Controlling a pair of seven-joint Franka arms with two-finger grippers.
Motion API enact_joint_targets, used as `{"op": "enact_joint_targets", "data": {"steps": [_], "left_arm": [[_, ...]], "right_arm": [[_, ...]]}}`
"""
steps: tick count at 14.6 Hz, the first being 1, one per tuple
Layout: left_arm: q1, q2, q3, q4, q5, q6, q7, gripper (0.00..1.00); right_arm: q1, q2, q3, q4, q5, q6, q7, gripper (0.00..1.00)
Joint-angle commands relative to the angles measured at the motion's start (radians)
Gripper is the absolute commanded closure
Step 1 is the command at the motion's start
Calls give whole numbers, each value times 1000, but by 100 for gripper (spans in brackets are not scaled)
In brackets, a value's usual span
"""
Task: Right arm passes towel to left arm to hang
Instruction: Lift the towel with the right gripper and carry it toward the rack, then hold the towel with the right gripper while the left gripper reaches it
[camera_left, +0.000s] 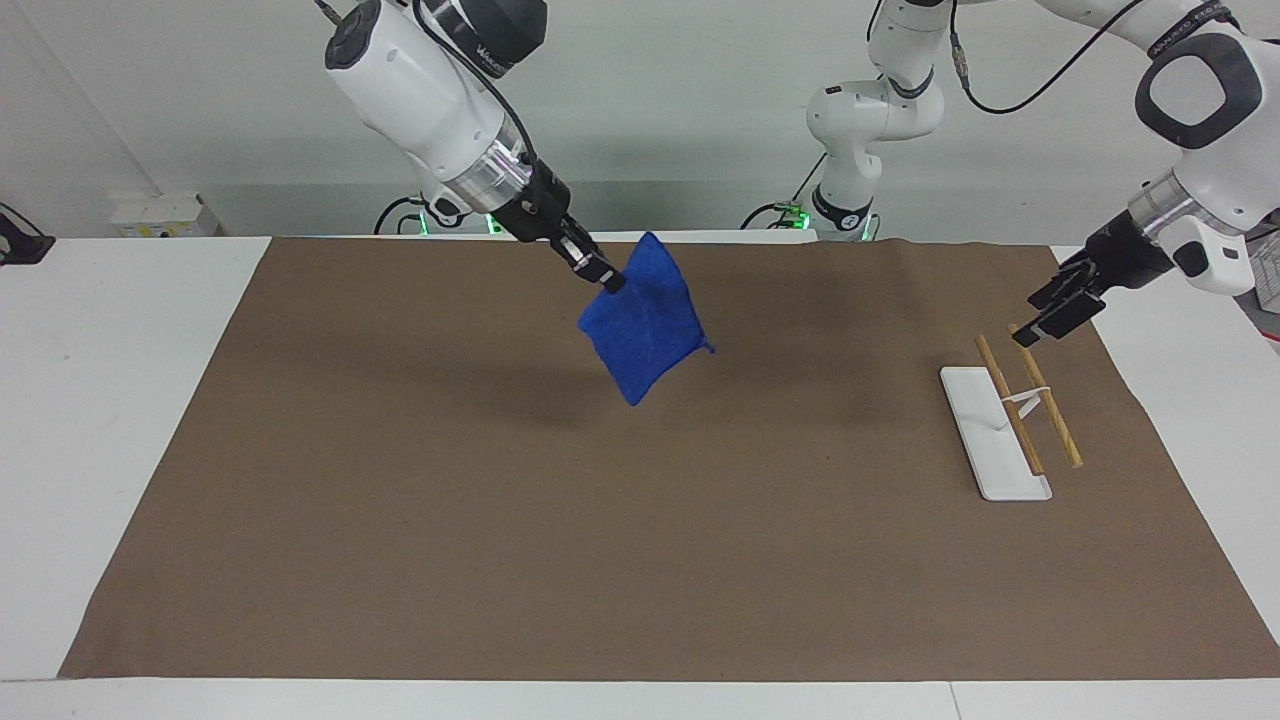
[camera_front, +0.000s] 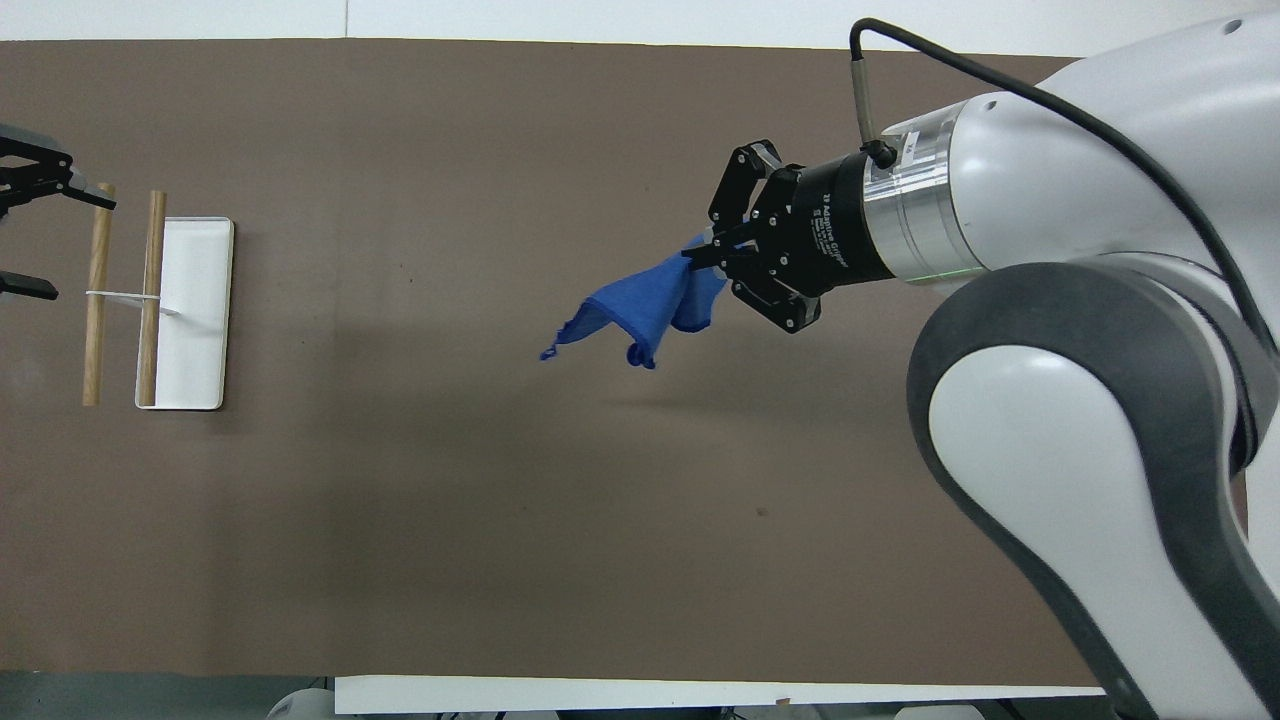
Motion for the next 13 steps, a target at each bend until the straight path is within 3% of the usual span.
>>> {"op": "enact_joint_targets", "data": {"steps": [1, 5, 8, 13], "left_arm": [[-8, -84, -15, -135, -56, 104, -178, 0], [-25, -89, -38, -147, -185, 121, -454, 0], [-23, -92, -87, -151, -245, 134, -550, 0], [-49, -109, -104, -152, -307, 77, -663, 0]], "right_arm": [[-19, 35, 79, 27, 136, 108, 45, 100], [-12, 67, 235, 25, 224, 368, 107, 100], [30, 98, 294, 18, 223, 594, 147, 100], [31, 107, 315, 4, 223, 652, 150, 100]]}}
